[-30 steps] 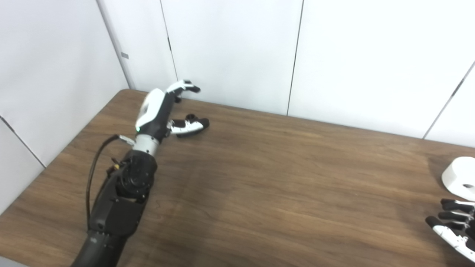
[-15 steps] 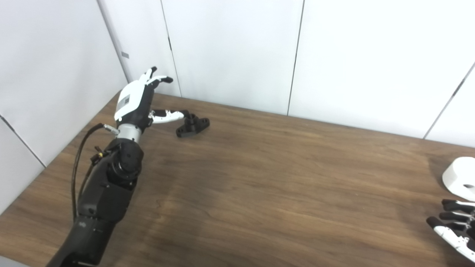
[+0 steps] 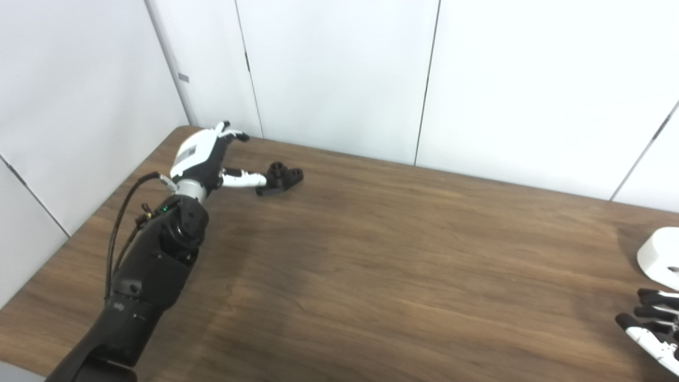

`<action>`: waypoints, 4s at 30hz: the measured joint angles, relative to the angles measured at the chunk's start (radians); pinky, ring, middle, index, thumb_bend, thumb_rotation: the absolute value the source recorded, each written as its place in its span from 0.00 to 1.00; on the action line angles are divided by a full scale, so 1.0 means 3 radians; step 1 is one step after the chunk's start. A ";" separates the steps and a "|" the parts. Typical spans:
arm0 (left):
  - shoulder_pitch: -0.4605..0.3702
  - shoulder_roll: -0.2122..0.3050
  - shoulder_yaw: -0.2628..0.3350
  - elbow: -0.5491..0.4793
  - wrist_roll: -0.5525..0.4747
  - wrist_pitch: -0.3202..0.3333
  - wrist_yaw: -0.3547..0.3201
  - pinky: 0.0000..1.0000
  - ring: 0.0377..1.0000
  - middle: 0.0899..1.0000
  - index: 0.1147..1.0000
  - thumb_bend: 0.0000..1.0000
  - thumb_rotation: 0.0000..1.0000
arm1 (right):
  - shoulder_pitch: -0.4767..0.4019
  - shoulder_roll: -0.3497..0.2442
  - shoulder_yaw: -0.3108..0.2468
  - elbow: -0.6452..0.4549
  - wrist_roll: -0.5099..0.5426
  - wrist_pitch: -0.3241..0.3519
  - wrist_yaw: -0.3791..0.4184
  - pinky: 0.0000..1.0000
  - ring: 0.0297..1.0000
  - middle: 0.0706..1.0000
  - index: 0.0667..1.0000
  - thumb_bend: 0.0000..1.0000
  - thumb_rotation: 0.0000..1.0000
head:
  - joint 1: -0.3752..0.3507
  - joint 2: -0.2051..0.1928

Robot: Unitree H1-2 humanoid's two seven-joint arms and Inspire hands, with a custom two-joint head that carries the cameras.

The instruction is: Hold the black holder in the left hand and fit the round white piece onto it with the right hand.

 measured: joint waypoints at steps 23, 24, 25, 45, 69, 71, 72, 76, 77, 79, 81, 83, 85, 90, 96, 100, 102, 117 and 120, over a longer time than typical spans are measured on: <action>-0.0119 0.0041 -0.0303 0.0629 0.0092 -0.0056 0.0185 1.00 1.00 1.00 0.79 1.00 0.30 | -0.0002 -0.0001 0.0001 0.0021 -0.0001 0.0002 0.0006 0.45 0.54 0.63 0.46 0.52 0.15 | -0.0036 0.0000; -0.0127 0.0041 -0.0301 0.0637 0.0092 -0.0056 0.0196 1.00 1.00 1.00 0.79 1.00 0.31 | -0.0002 -0.0001 0.0001 0.0022 -0.0001 0.0002 0.0006 0.45 0.55 0.63 0.46 0.52 0.14 | -0.0036 0.0000; -0.0132 0.0041 -0.0301 0.0640 0.0092 -0.0056 0.0203 1.00 1.00 1.00 0.79 1.00 0.31 | -0.0002 -0.0001 0.0001 0.0021 -0.0001 0.0002 0.0006 0.45 0.55 0.63 0.46 0.52 0.14 | -0.0036 0.0000; -0.0198 -0.0358 -0.0001 0.1010 -0.0420 -0.0237 0.0679 0.98 1.00 1.00 0.74 0.95 0.36 | 0.0000 -0.0010 0.0002 0.0020 -0.0025 0.0000 0.0011 0.46 0.55 0.62 0.46 0.52 0.15 | -0.0061 0.0036; -0.0233 -0.0406 -0.0060 0.1112 -0.0559 -0.0441 0.0728 1.00 1.00 1.00 0.71 0.93 0.25 | 0.0018 -0.0020 -0.0010 -0.0083 -0.0065 0.0048 0.0030 0.48 0.57 0.63 0.46 0.51 0.15 | -0.0087 0.0097; -0.0234 -0.0405 -0.0072 0.1113 -0.0554 -0.0442 0.0730 1.00 1.00 1.00 0.70 0.93 0.27 | 0.0027 -0.0020 -0.0015 -0.0091 -0.0064 0.0049 0.0031 0.47 0.56 0.63 0.46 0.51 0.14 | -0.0092 0.0107; -0.0234 -0.0401 -0.0088 0.1114 -0.0544 -0.0437 0.0730 1.00 1.00 1.00 0.70 0.93 0.27 | 0.0035 -0.0020 -0.0016 -0.0101 -0.0065 0.0049 0.0031 0.47 0.56 0.63 0.46 0.51 0.14 | -0.0097 0.0107; -0.0237 -0.0388 -0.0133 0.1131 -0.0507 -0.0427 0.0737 1.00 1.00 1.00 0.70 0.93 0.28 | 0.0049 -0.0023 -0.0018 -0.0108 -0.0065 0.0047 0.0034 0.48 0.57 0.63 0.46 0.51 0.14 | -0.0102 0.0112; -0.0238 -0.0387 -0.0141 0.1136 -0.0506 -0.0427 0.0744 1.00 1.00 1.00 0.70 0.93 0.28 | 0.0049 -0.0027 -0.0019 -0.0108 -0.0065 0.0047 0.0034 0.49 0.57 0.63 0.46 0.51 0.15 | -0.0102 0.0112; -0.0238 -0.0387 -0.0156 0.1140 -0.0501 -0.0420 0.0771 1.00 1.00 1.00 0.70 0.91 0.27 | 0.0050 -0.0038 -0.0019 -0.0109 -0.0071 0.0048 0.0034 0.50 0.57 0.63 0.46 0.51 0.15 | -0.0107 0.0123; -0.0238 -0.0388 -0.0164 0.1143 -0.0499 -0.0402 0.0788 1.00 1.00 1.00 0.69 0.88 0.25 | 0.0052 -0.0051 -0.0020 -0.0115 -0.0077 0.0050 0.0034 0.49 0.57 0.63 0.46 0.51 0.15 | -0.0107 0.0128; -0.0243 -0.0390 -0.0168 0.1160 -0.0499 -0.0390 0.0799 1.00 1.00 1.00 0.69 0.88 0.25 | 0.0052 -0.0054 -0.0022 -0.0122 -0.0076 0.0051 0.0034 0.48 0.57 0.62 0.46 0.51 0.15 | -0.0112 0.0133; -0.0253 -0.0390 -0.0172 0.1194 -0.0499 -0.0398 0.0814 1.00 1.00 1.00 0.67 0.88 0.25 | 0.0054 -0.0054 -0.0022 -0.0123 -0.0075 0.0051 0.0034 0.49 0.57 0.63 0.46 0.51 0.15 | -0.0112 0.0133; -0.0262 -0.0398 -0.0170 0.1236 -0.0506 -0.0424 0.0846 1.00 1.00 1.00 0.66 0.87 0.24 | 0.0065 -0.0054 -0.0022 -0.0196 -0.0082 0.0102 0.0034 0.49 0.57 0.62 0.46 0.51 0.15 | -0.0112 0.0133; -0.0272 -0.0404 -0.0170 0.1264 -0.0506 -0.0443 0.0850 1.00 1.00 1.00 0.66 0.88 0.25 | 0.0065 -0.0054 -0.0022 -0.0201 -0.0096 0.0122 0.0033 0.49 0.56 0.63 0.46 0.51 0.14 | -0.0133 0.0138; -0.0303 -0.0426 -0.0119 0.1321 -0.0539 -0.0491 0.0860 1.00 1.00 1.00 0.66 0.89 0.23 | 0.0066 -0.0053 -0.0021 -0.0223 -0.0097 0.0128 0.0033 0.48 0.56 0.62 0.46 0.51 0.14 | -0.0143 0.0143; -0.0316 -0.0432 -0.0110 0.1335 -0.0552 -0.0494 0.0862 1.00 1.00 1.00 0.66 0.89 0.24 | 0.0066 -0.0053 -0.0021 -0.0236 -0.0097 0.0137 0.0033 0.48 0.56 0.62 0.46 0.51 0.15 | -0.0148 0.0143; -0.0404 -0.0483 -0.0098 0.1577 -0.0638 -0.0701 0.1037 1.00 0.99 0.92 0.43 0.56 0.06 | 0.0066 -0.0052 -0.0014 -0.0244 -0.0117 0.0139 0.0033 0.46 0.55 0.61 0.46 0.51 0.15 | -0.0179 0.0159; -0.0412 -0.0490 -0.0159 0.1692 -0.0594 -0.0810 0.1152 1.00 0.98 0.89 0.42 0.53 0.06 | 0.0066 -0.0047 -0.0013 -0.0292 -0.0122 0.0140 0.0033 0.46 0.55 0.61 0.46 0.51 0.15 | -0.0164 0.0148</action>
